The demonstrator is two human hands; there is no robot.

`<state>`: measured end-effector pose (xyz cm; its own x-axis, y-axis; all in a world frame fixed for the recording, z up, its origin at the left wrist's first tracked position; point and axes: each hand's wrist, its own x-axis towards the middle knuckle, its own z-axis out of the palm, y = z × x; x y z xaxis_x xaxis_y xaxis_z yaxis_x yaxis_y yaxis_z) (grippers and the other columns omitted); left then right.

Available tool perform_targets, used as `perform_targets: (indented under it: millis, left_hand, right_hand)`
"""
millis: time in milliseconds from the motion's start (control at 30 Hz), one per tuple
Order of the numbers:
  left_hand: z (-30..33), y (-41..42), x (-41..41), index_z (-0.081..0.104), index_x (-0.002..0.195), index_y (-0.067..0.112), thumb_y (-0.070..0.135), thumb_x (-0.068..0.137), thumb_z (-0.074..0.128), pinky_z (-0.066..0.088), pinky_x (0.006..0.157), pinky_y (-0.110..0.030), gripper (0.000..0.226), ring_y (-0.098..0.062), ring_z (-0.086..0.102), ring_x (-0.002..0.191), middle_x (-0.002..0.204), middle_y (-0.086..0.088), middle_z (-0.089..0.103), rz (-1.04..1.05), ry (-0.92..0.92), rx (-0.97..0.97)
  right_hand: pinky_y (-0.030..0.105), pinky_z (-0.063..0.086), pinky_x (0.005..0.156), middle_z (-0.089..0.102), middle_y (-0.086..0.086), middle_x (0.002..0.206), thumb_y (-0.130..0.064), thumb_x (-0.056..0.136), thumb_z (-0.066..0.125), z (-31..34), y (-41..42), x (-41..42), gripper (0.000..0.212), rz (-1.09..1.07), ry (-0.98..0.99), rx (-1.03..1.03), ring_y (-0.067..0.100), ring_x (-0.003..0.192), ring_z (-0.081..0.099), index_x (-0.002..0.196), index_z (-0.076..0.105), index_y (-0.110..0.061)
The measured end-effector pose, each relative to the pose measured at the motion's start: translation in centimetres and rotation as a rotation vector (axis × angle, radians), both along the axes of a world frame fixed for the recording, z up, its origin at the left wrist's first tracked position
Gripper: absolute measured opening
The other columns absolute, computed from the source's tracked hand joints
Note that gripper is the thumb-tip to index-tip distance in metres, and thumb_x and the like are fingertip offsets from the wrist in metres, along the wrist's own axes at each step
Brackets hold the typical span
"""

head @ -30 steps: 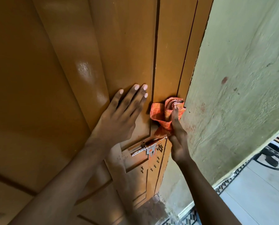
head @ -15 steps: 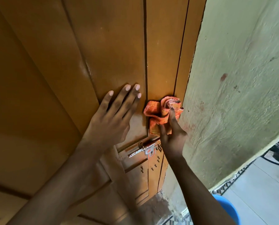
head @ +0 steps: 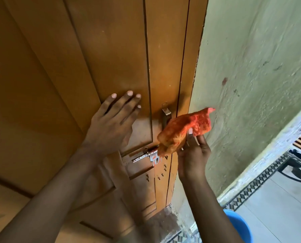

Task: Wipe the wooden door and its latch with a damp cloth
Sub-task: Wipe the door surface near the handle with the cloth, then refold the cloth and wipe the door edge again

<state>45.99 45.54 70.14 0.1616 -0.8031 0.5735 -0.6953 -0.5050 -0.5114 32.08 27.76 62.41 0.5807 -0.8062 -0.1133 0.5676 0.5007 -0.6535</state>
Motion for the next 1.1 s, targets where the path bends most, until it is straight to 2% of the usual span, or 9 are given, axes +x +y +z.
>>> perform_targets:
  millis: [133, 233, 400, 533, 733, 800, 867, 967, 1100]
  left_hand:
    - [-1.5, -1.3, -5.1, 0.075, 0.119, 0.004, 0.027, 0.097, 0.062, 0.055, 0.1, -0.047, 0.034, -0.028, 0.066, 0.117, 0.126, -0.009, 0.068, -0.319, 0.689, -0.415]
    - [-3.1, -2.5, -9.0, 0.074, 0.124, 0.012, 0.045, 0.093, 0.069, 0.058, 0.094, -0.032, 0.045, -0.014, 0.067, 0.112, 0.121, 0.003, 0.068, -0.33, 1.061, -0.404]
    - [-4.5, -2.6, -10.5, 0.077, 0.12, 0.01, 0.019, 0.095, 0.079, 0.059, 0.083, -0.023, 0.027, -0.009, 0.071, 0.097, 0.107, 0.002, 0.074, -0.281, 1.02, -0.539]
    - [-3.6, -2.3, -10.4, 0.074, 0.117, 0.006, 0.025, 0.099, 0.07, 0.052, 0.082, -0.007, 0.027, -0.01, 0.067, 0.096, 0.106, -0.005, 0.071, -0.263, 0.904, -0.456]
    - [-2.1, -2.8, -9.8, 0.07, 0.107, 0.007, 0.028, 0.101, 0.069, 0.039, 0.078, -0.003, 0.022, -0.008, 0.061, 0.088, 0.098, 0.001, 0.066, -0.279, 0.933, -0.515]
    - [-2.3, -2.8, -10.0, 0.071, 0.109, 0.019, 0.03, 0.098, 0.074, 0.049, 0.08, -0.009, 0.016, -0.008, 0.067, 0.094, 0.101, 0.006, 0.071, -0.227, 1.146, -0.633]
    - [-2.4, -2.5, -10.5, 0.07, 0.111, 0.028, 0.037, 0.096, 0.074, 0.06, 0.081, -0.024, 0.018, -0.015, 0.073, 0.101, 0.105, 0.0, 0.076, -0.197, 1.551, -0.831]
    - [-3.4, -1.5, -11.2, 0.071, 0.114, 0.018, 0.027, 0.104, 0.055, 0.064, 0.076, -0.034, 0.02, -0.022, 0.075, 0.097, 0.106, -0.007, 0.076, -0.248, 2.068, -1.031]
    - [-4.9, -0.5, -11.7, 0.074, 0.117, 0.016, -0.005, 0.101, 0.061, 0.063, 0.076, -0.031, 0.029, -0.018, 0.075, 0.098, 0.11, -0.006, 0.079, -0.265, 2.096, -0.93]
  right_hand:
    - [0.035, 0.064, 0.081, 0.075, 0.019, 0.123, -0.006, 0.1, 0.061, 0.6, 2.5, -1.3, 0.034, 0.083, -0.018, 0.097, 0.024, 0.102, 0.076, 0.134, 0.064, -0.001]
    - [0.036, 0.065, 0.08, 0.077, 0.019, 0.116, -0.007, 0.1, 0.061, 0.7, 4.0, -1.8, 0.032, 0.111, -0.014, 0.111, 0.026, 0.096, 0.077, 0.132, 0.067, -0.006]
    - [0.041, 0.064, 0.083, 0.073, 0.023, 0.125, -0.013, 0.101, 0.061, 0.1, 4.3, -2.5, 0.033, 0.151, 0.008, 0.132, 0.03, 0.107, 0.074, 0.134, 0.065, -0.008]
    - [0.042, 0.054, 0.105, 0.076, 0.008, 0.124, -0.027, 0.101, 0.064, -0.7, 4.3, -3.1, 0.034, 0.096, 0.209, -0.177, 0.022, 0.12, 0.071, 0.132, 0.067, -0.015]
    - [0.029, 0.061, 0.083, 0.081, 0.0, 0.104, -0.025, 0.087, 0.08, -0.8, 2.5, -3.9, 0.029, 0.108, 0.334, -0.381, 0.012, 0.097, 0.078, 0.114, 0.071, -0.022]
    - [0.029, 0.062, 0.077, 0.082, 0.003, 0.098, -0.02, 0.085, 0.083, -0.7, 1.5, -4.2, 0.026, 0.15, 0.384, -0.415, 0.015, 0.092, 0.079, 0.109, 0.073, -0.016]
    - [0.041, 0.065, 0.08, 0.082, 0.006, 0.095, -0.022, 0.084, 0.085, -0.7, 0.7, -4.4, 0.02, 0.195, 0.431, -0.418, 0.027, 0.095, 0.079, 0.1, 0.075, -0.016]
    - [0.055, 0.063, 0.088, 0.082, 0.008, 0.092, -0.03, 0.084, 0.085, -0.8, 0.3, -4.4, 0.016, 0.24, 0.47, -0.369, 0.034, 0.096, 0.078, 0.09, 0.076, -0.018]
    - [0.059, 0.061, 0.09, 0.081, 0.005, 0.09, -0.033, 0.083, 0.086, -0.8, 1.0, -4.3, 0.019, 0.209, 0.501, -0.334, 0.03, 0.093, 0.077, 0.089, 0.074, -0.02]
